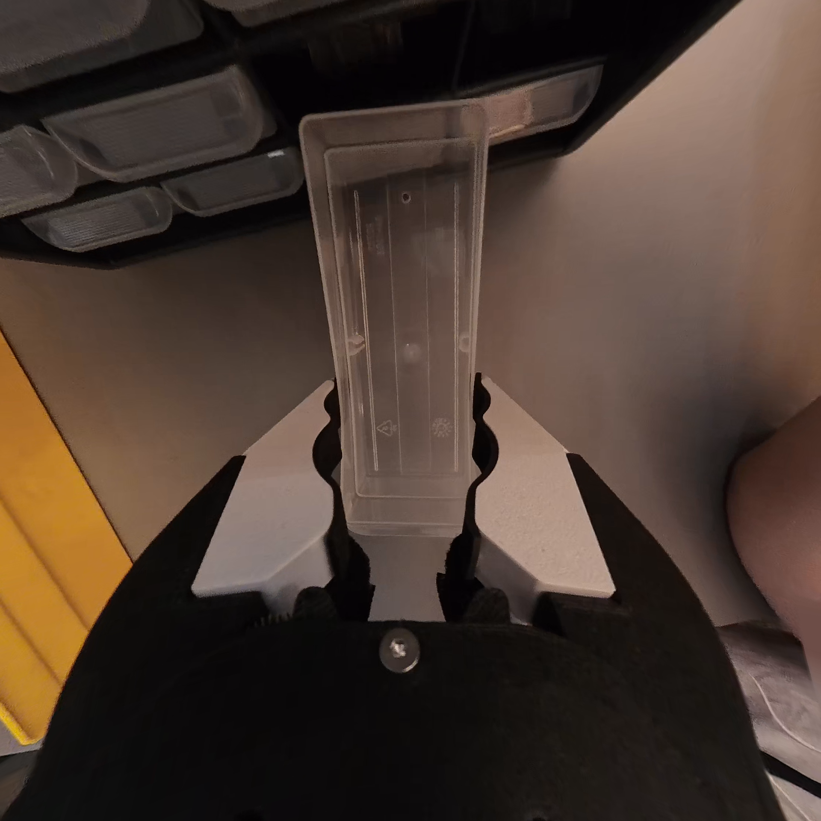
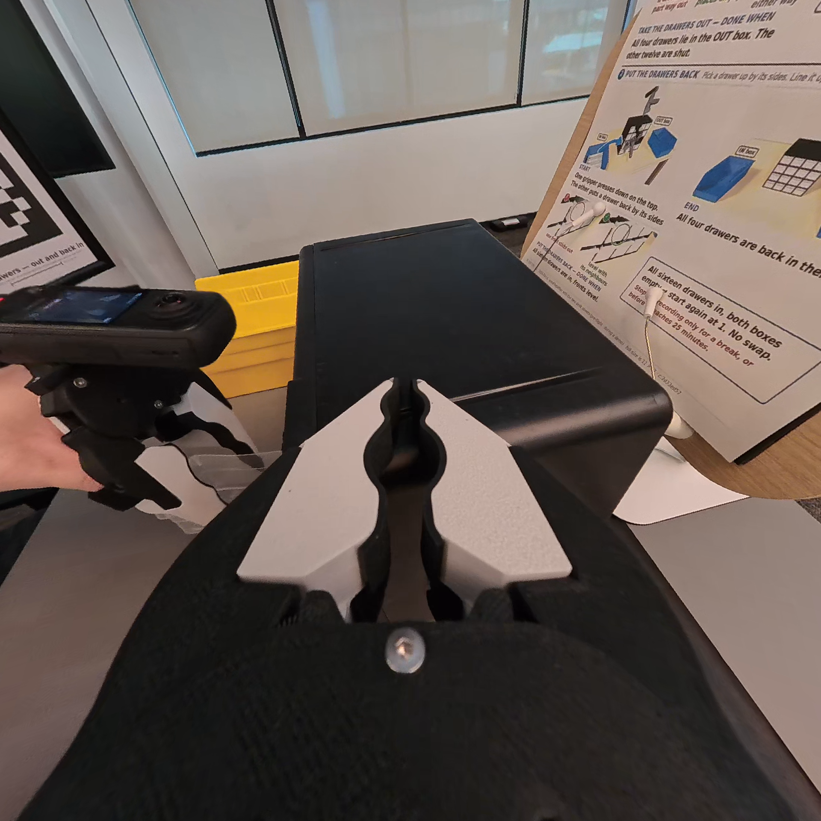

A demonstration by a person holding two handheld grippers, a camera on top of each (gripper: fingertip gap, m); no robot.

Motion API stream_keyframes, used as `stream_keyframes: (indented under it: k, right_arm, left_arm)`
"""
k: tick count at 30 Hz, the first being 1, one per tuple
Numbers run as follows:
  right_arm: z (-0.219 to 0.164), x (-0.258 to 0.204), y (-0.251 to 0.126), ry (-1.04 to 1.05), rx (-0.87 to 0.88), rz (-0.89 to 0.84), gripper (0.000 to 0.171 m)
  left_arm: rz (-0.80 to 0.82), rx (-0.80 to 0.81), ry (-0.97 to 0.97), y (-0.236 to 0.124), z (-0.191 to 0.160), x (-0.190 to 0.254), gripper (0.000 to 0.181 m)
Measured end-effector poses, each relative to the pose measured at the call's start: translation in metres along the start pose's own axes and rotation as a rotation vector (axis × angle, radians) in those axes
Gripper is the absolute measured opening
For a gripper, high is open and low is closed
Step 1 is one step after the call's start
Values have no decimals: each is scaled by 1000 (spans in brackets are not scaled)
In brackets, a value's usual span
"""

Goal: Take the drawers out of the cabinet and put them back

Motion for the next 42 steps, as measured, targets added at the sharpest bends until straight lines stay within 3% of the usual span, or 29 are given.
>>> stream_keyframes:
  k: [11,28,42]
  right_arm:
    - [-1,1,0,17,21,26,3]
    - [-2,1,-1,20,32,47,5]
    - [-3,1,-2,25,38,61,5]
  left_arm:
    - [-41,-17,-76,1,11,-3,57]
    - [68,-40,-16,-8,11,0,57]
    - [46,-7,-44,-8,18,0,57]
Point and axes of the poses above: each gripper's, where its closed fingertips meet, y out along the fingers, z out of its top, x = y × z across the jaws, the point moved 5 cm from there along -y, back along the fingers, and after that the axes turned 3 degrees about y, right-handed, at the moved point
